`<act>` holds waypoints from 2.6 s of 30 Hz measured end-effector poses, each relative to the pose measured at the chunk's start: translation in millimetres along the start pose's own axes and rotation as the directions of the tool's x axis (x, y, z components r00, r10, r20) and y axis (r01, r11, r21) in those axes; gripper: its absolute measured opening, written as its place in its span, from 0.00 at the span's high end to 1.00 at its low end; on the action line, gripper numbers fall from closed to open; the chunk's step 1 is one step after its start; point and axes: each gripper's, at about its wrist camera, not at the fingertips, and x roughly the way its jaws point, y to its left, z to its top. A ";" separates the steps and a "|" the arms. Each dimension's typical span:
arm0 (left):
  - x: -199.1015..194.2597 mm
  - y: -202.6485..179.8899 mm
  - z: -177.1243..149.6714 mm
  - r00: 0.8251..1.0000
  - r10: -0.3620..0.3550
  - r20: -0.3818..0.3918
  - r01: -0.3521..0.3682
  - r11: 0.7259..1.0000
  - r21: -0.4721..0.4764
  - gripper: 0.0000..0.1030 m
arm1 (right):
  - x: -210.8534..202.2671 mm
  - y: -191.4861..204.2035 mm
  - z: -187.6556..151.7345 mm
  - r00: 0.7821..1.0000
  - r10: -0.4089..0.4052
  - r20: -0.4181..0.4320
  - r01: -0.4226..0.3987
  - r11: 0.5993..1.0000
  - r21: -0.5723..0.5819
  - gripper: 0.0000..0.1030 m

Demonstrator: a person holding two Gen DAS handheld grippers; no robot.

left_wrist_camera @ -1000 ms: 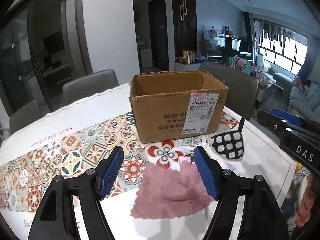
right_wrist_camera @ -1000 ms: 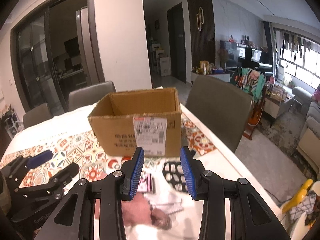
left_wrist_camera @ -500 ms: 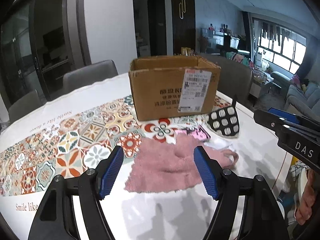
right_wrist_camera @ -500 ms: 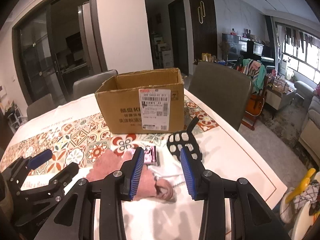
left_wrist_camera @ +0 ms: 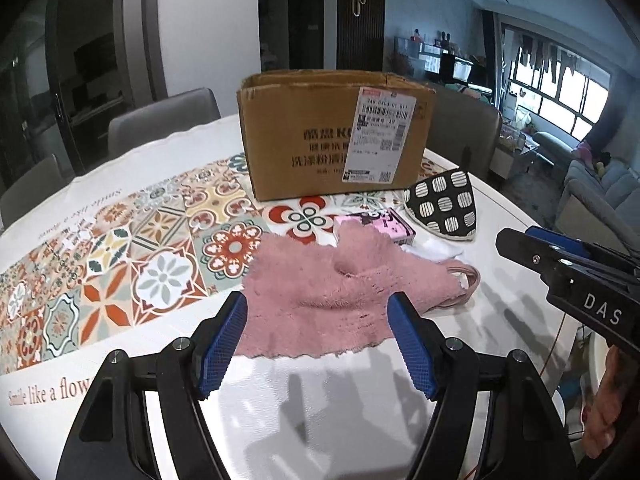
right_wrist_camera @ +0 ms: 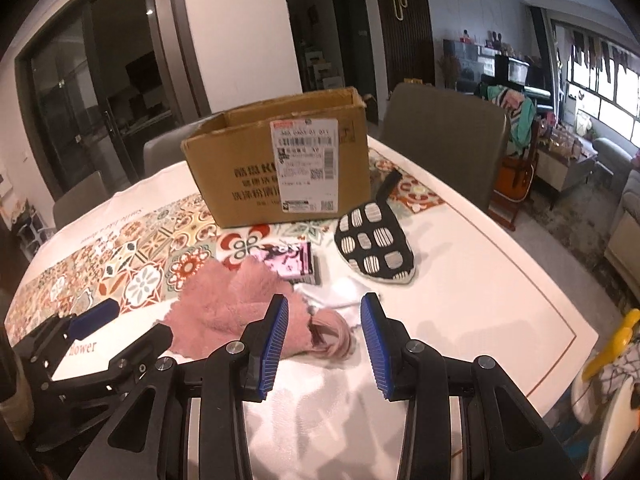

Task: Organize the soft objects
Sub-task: 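Grasp the pink fuzzy towel with the left tool while the right tool grips the pink hair tie, then lift the towel and hair tie with both tools and carry them over the box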

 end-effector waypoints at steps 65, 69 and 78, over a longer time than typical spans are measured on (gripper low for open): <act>59.5 3.1 1.7 0.986 -0.119 -0.121 0.113 0.992 -0.053 0.85 | 60.8 -12.0 -12.2 0.994 0.004 -0.109 0.002 0.998 0.060 0.88; 42.7 1.9 6.2 0.990 -0.112 -0.089 0.109 0.993 -0.043 0.85 | 52.6 -11.0 -10.6 0.996 0.004 -0.089 0.001 0.998 0.060 0.88; 3.8 4.9 15.4 0.998 -0.070 0.007 0.070 0.997 -0.025 0.85 | 28.5 -5.5 -4.9 1.000 0.003 -0.023 -0.002 0.999 0.044 0.88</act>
